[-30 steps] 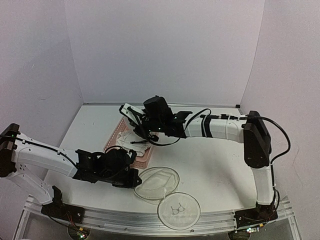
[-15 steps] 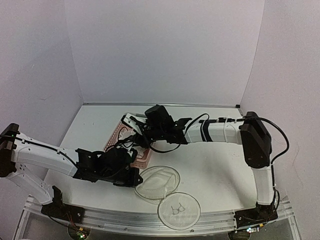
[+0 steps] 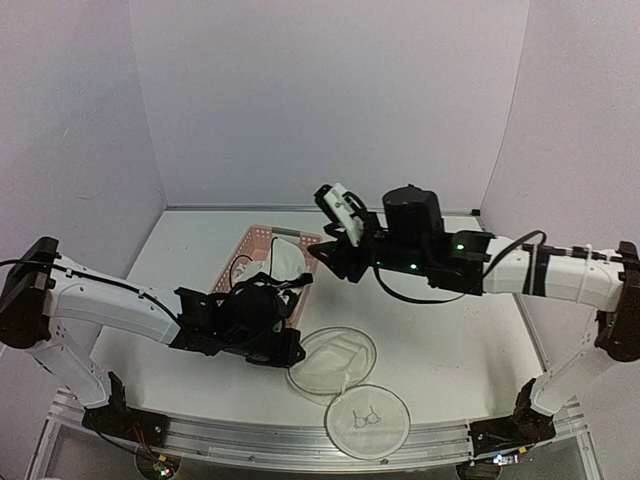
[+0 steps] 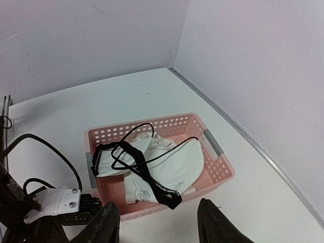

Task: Unzip the laundry bag and remove the bra
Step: Adjust the laundry bag at the center of the board.

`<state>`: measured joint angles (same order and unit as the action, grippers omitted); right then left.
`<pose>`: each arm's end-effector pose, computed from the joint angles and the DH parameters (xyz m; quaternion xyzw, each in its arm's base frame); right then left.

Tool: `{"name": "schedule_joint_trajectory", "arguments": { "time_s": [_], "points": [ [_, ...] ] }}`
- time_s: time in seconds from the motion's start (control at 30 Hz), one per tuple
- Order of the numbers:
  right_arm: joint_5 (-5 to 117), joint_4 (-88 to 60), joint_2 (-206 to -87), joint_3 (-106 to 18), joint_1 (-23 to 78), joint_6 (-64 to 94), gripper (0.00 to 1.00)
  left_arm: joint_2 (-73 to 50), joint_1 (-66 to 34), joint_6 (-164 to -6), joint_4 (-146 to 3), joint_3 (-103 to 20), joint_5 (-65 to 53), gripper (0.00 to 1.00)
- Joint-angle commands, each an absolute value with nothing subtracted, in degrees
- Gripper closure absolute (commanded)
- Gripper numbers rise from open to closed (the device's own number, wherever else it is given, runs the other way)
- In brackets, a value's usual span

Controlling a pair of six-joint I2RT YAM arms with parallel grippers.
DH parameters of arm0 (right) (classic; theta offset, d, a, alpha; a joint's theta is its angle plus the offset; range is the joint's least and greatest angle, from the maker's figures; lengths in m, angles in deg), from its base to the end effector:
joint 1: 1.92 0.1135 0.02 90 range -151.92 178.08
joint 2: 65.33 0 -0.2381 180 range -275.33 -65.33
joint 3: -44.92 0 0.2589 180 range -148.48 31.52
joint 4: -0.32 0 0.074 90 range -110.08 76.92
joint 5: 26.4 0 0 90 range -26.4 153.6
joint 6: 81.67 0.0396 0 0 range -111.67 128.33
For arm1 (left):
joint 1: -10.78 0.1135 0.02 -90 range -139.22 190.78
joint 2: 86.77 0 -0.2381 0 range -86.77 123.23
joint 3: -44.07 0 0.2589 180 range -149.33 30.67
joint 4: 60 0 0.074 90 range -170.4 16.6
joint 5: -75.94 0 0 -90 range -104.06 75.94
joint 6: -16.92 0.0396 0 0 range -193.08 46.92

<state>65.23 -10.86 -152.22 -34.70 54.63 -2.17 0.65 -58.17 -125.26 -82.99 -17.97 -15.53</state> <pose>0.2058 0.3095 0.2825 -0.4411 0.6809 0.2180 0.5425 0.1154 -0.2970 0.1555 0.1318 0.9253 -0.3036 0.1851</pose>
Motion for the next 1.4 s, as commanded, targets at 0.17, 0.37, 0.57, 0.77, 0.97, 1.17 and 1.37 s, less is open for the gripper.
{"name": "schedule_joint_trajectory", "arguments": {
  "time_s": [0.17, 0.37, 0.57, 0.77, 0.97, 1.17, 1.37],
  "points": [
    [78.1, -17.5, -133.4, -18.5, 54.4, 17.2, 0.42, 9.0, -56.8, -117.3, -86.8, -32.7, -15.5, 1.00],
    [80.6, -28.4, -122.8, -12.1, 54.0, 31.5, 0.38, 13.7, -52.2, -114.8, -87.0, -38.3, -14.2, 1.00],
    [78.5, -35.9, -114.1, -5.5, 53.8, 41.6, 0.36, 17.5, -48.9, -110.6, -87.5, -43.7, -12.2, 1.00],
    [72.0, -37.9, -109.9, 0.5, 53.6, 51.6, 0.36, 21.3, -46.9, -107.9, -88.3, -48.1, -10.4, 1.00],
    [64.1, -37.5, -113.7, 4.1, 53.6, 57.7, 0.40, 24.1, -45.6, -107.1, -88.6, -50.8, -9.7, 1.00],
    [56.9, -32.7, -118.1, 8.0, 53.2, 61.2, 0.41, 24.4, -44.5, -106.7, -88.7, -50.4, -9.5, 1.00],
    [50.9, -24.5, -121.6, 12.1, 52.3, 64.5, 0.43, 23.9, -44.2, -106.7, -88.7, -48.7, -9.4, 1.00]
  ]
}}
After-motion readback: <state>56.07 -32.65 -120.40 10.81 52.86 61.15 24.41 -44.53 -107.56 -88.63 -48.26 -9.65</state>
